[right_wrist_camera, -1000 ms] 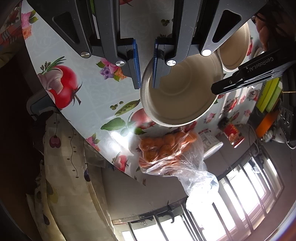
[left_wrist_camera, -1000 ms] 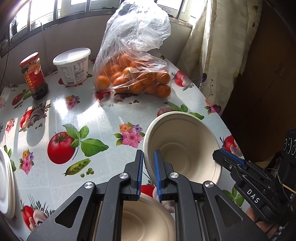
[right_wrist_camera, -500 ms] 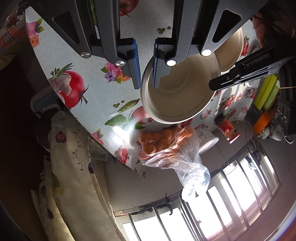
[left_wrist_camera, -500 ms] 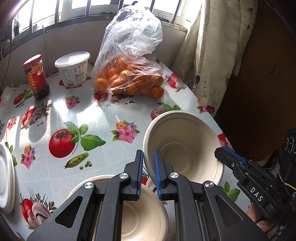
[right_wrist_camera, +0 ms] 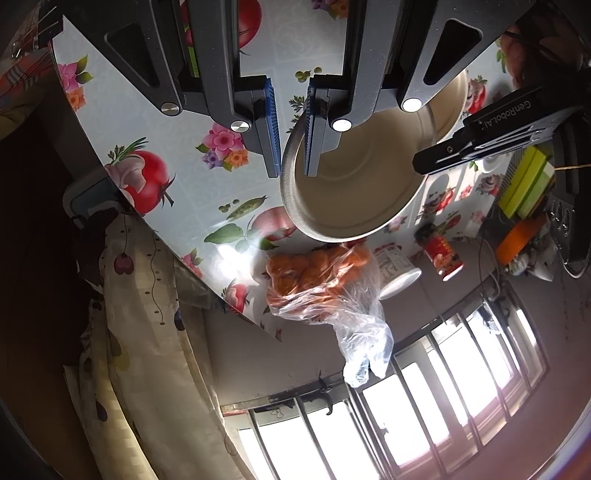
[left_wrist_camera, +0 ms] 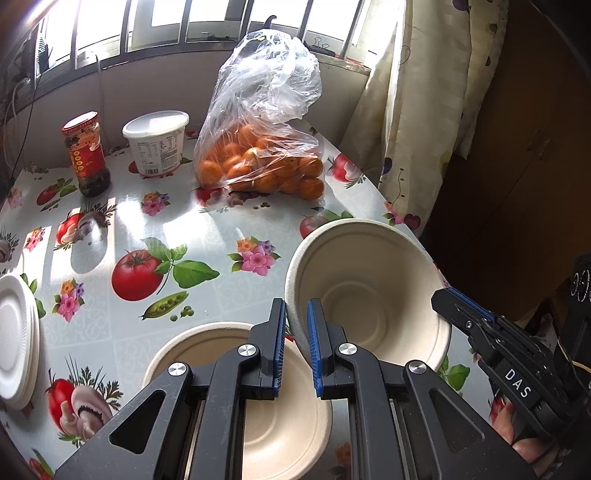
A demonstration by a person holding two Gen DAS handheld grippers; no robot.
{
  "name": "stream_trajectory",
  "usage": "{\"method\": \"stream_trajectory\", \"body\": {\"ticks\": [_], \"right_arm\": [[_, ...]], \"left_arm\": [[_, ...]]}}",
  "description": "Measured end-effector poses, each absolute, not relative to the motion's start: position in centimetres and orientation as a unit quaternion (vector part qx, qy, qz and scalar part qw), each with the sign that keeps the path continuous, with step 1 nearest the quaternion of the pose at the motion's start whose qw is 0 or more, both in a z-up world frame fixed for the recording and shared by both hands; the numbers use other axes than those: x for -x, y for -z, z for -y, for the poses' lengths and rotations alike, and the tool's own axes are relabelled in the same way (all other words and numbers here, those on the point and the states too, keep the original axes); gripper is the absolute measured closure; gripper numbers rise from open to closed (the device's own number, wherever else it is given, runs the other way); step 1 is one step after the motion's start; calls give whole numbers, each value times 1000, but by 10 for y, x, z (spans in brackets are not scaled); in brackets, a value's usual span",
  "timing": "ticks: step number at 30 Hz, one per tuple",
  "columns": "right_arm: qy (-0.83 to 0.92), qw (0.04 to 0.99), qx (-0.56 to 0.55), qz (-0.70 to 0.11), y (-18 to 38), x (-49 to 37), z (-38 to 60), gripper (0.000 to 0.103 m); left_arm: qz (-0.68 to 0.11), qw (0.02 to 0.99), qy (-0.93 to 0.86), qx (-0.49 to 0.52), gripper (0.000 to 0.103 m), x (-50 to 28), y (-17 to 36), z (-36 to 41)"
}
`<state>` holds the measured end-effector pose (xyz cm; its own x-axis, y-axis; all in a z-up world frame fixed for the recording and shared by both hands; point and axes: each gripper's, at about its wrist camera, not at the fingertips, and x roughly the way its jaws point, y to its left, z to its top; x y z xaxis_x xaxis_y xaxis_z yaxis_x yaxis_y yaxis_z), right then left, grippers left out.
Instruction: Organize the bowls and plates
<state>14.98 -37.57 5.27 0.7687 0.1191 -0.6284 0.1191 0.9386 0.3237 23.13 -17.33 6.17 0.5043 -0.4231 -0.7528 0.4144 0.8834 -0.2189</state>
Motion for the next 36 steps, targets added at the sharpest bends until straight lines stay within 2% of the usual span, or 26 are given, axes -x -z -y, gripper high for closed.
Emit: {"method": "stream_trajectory", "body": {"ticks": [36], "right_arm": [[-54,929,-136,-341,-63,-124,302,90]], "left_arm": [[-415,888,194,50,90,-181,-67,92]]}}
